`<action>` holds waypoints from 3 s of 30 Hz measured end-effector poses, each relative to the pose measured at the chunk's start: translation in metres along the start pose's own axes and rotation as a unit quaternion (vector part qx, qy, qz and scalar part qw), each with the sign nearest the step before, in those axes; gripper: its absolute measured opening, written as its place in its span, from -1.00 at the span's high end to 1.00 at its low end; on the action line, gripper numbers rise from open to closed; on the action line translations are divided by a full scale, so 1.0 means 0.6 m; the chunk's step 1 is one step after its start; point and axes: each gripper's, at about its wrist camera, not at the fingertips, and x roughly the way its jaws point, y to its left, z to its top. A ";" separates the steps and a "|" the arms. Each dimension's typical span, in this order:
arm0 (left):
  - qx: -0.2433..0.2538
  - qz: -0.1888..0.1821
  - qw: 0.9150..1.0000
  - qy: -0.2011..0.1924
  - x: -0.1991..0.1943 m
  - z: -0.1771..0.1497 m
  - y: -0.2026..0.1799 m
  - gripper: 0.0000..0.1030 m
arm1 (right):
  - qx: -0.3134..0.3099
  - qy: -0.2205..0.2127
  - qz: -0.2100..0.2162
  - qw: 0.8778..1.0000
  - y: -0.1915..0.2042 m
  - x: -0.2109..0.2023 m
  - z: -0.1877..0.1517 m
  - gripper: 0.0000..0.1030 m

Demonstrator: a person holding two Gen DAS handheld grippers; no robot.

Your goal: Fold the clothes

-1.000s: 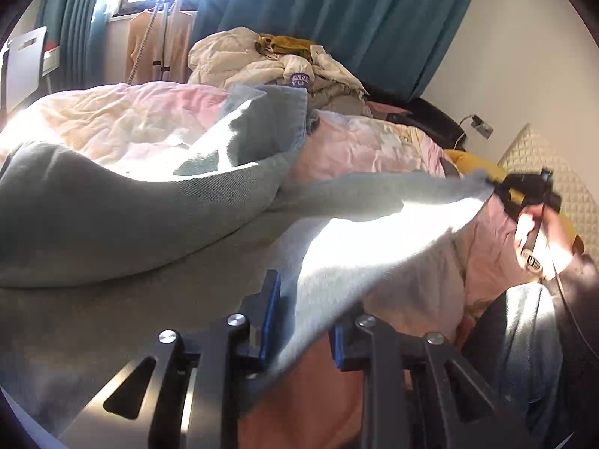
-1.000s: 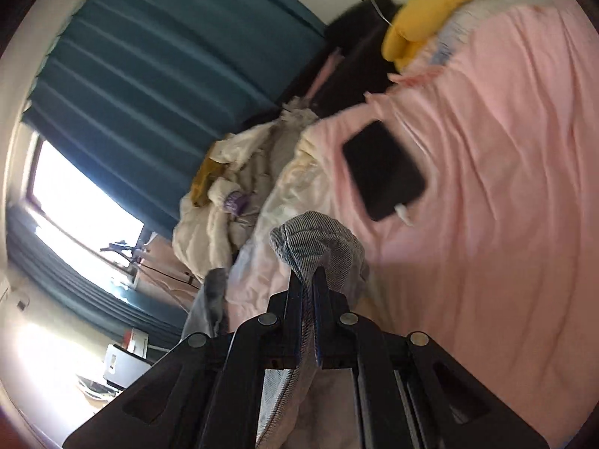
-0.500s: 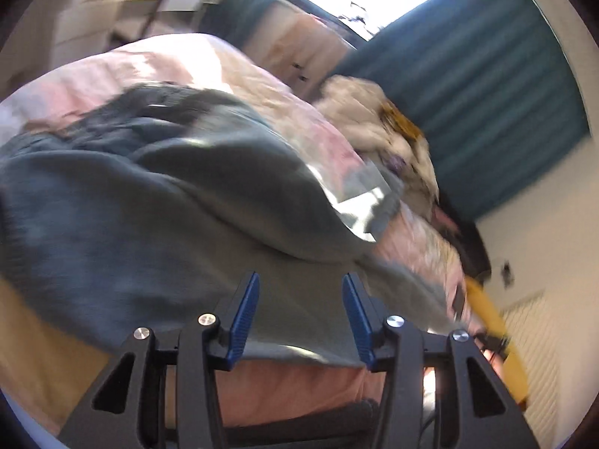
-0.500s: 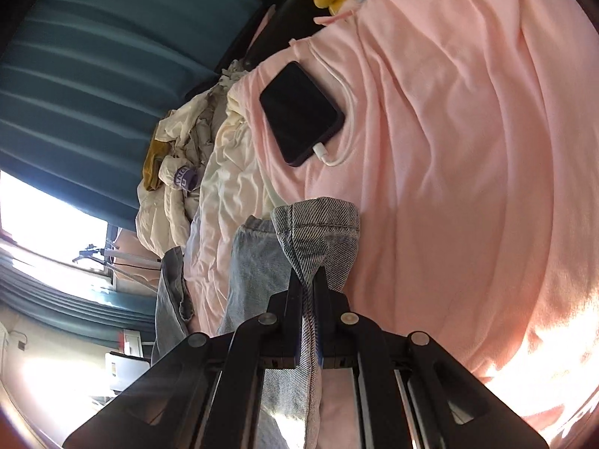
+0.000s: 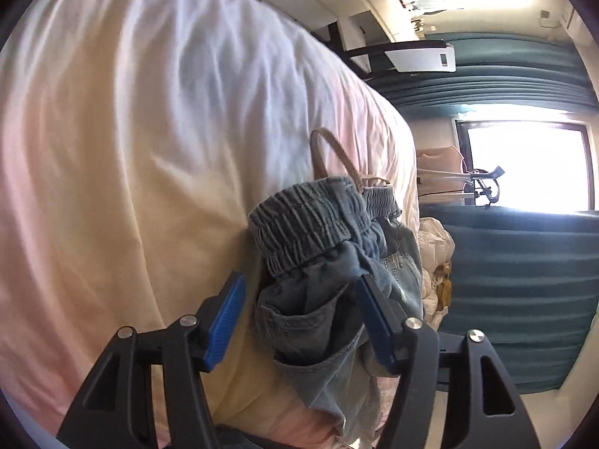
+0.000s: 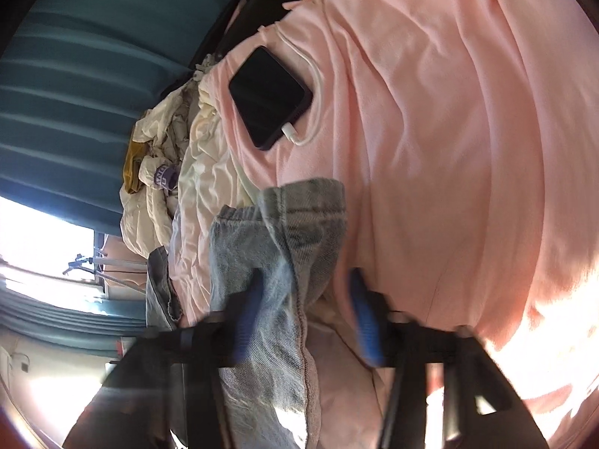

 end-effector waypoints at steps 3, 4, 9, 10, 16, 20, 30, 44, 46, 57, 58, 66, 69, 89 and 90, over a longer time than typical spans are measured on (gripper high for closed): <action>-0.031 -0.033 0.999 0.015 0.027 0.006 0.011 -0.21 | -0.008 0.004 -0.001 1.000 0.005 0.004 -0.003 -0.31; -0.041 -0.038 0.998 0.014 0.035 0.009 0.013 -0.21 | -0.015 0.004 -0.004 1.000 0.009 0.006 -0.004 -0.31; -0.021 -0.043 0.999 0.015 0.063 0.019 -0.005 -0.12 | -0.042 0.027 -0.013 0.999 0.027 0.037 -0.007 0.14; 0.000 -0.031 0.999 0.007 0.061 0.020 -0.015 -0.02 | -0.045 0.028 -0.016 0.998 0.029 0.039 -0.008 0.35; 0.087 0.054 0.994 -0.025 0.030 0.015 -0.064 0.68 | -0.095 0.003 -0.003 0.995 0.060 0.024 -0.009 0.86; 0.116 0.043 0.991 -0.044 -0.003 0.006 -0.082 0.72 | -0.117 -0.036 0.022 0.992 0.078 -0.005 -0.012 0.92; 0.087 0.063 0.993 -0.044 -0.015 0.001 0.007 0.72 | -0.041 -0.080 -0.027 0.996 0.026 -0.038 0.006 0.93; 0.206 0.073 0.970 -0.104 -0.068 -0.037 -0.023 -0.17 | -0.047 -0.137 -0.082 0.986 0.022 -0.087 -0.006 0.06; 0.232 0.070 0.963 -0.121 -0.084 -0.045 -0.040 -0.27 | -0.067 -0.174 -0.089 0.978 0.034 -0.115 -0.012 -0.04; 0.304 0.108 0.946 -0.037 0.049 -0.019 -0.169 -0.28 | -0.298 -0.121 0.011 0.947 0.197 -0.082 -0.155 -0.13; 0.310 0.115 0.943 -0.028 0.072 -0.015 -0.183 -0.28 | -0.323 -0.106 0.014 0.940 0.210 -0.068 -0.177 -0.13; 0.369 0.170 0.914 0.009 0.248 0.028 -0.276 -0.28 | -0.433 -0.026 -0.012 0.901 0.249 0.034 -0.286 -0.13; 0.392 0.178 0.902 0.022 0.299 0.049 -0.300 -0.28 | -0.431 -0.014 -0.023 0.902 0.251 0.067 -0.288 -0.13; 0.519 0.267 0.812 0.004 0.436 0.043 -0.355 0.09 | -0.423 0.055 -0.057 0.903 0.250 0.197 -0.299 -0.13; 0.520 0.269 0.810 -0.013 0.426 0.040 -0.363 0.17 | -0.422 0.055 -0.054 0.903 0.250 0.195 -0.298 -0.13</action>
